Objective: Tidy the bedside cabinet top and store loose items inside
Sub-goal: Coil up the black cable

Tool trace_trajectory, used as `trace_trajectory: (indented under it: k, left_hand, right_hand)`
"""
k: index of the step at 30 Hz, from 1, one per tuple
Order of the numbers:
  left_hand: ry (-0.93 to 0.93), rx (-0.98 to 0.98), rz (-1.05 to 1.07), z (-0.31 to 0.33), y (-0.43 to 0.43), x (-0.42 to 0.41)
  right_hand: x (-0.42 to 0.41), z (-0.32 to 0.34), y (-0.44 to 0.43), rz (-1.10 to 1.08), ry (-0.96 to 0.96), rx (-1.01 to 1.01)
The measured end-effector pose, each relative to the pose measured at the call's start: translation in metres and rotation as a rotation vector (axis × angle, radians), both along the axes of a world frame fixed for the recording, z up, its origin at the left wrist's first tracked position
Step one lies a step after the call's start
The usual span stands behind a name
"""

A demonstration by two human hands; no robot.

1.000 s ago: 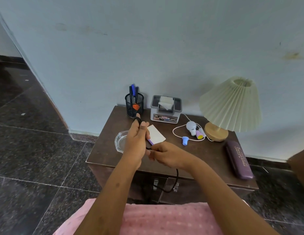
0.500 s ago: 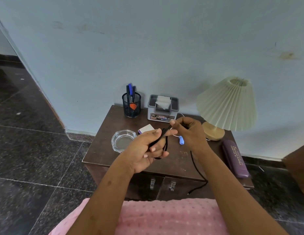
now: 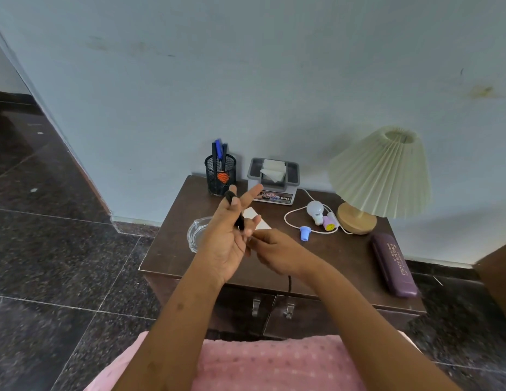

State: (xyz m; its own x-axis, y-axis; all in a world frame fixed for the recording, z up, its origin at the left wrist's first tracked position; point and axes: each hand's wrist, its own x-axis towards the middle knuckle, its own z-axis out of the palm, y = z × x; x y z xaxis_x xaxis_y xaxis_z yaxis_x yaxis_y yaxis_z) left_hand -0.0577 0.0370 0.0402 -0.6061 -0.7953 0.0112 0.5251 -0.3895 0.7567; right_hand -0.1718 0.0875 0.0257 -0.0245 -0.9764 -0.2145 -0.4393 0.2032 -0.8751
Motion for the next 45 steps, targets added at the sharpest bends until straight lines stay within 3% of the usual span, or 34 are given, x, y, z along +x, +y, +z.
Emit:
trace_trajectory:
  k: [5, 9, 13, 20, 24, 28, 33, 39, 42, 45]
  left_hand:
    - [-0.69, -0.555, 0.232, -0.007, -0.002, -0.001]
    - [-1.028, -0.79, 0.241, -0.02, -0.009, 0.002]
    - [-0.705, -0.367, -0.135, -0.016, 0.003, -0.008]
    - [-0.308, -0.007, -0.554, 0.001, 0.014, -0.004]
    - [-0.039, 0.139, -0.514, 0.004, 0.015, -0.003]
    - [0.087, 0.198, -0.167, 0.004, 0.009, -0.004]
    - [-0.022, 0.186, 0.244, -0.003, -0.01, 0.001]
    - [-0.575, -0.174, 0.414, -0.013, -0.015, 0.001]
    - [-0.875, -0.32, 0.359, -0.016, -0.013, 0.002]
    - [-0.802, -0.22, 0.007, -0.013, -0.004, 0.002]
  right_hand:
    - [-0.007, 0.01, 0.007, 0.113, 0.256, -0.058]
    - [-0.027, 0.019, 0.012, -0.025, 0.169, -0.243]
    - [-0.043, 0.023, 0.016, -0.225, 0.106, -0.417]
    - [-0.05, 0.012, 0.009, -0.482, -0.072, -0.483]
    - [-0.039, 0.0, 0.0, -0.454, -0.036, -0.408]
    - [-0.025, -0.009, -0.004, -0.253, 0.234, -0.241]
    - [-0.01, -0.01, -0.001, -0.005, 0.344, -0.115]
    - [0.0, 0.003, 0.003, 0.109, 0.407, -0.213]
    - [-0.001, 0.01, 0.007, 0.113, 0.398, -0.3]
    - [-0.009, 0.017, 0.012, 0.06, 0.361, -0.366]
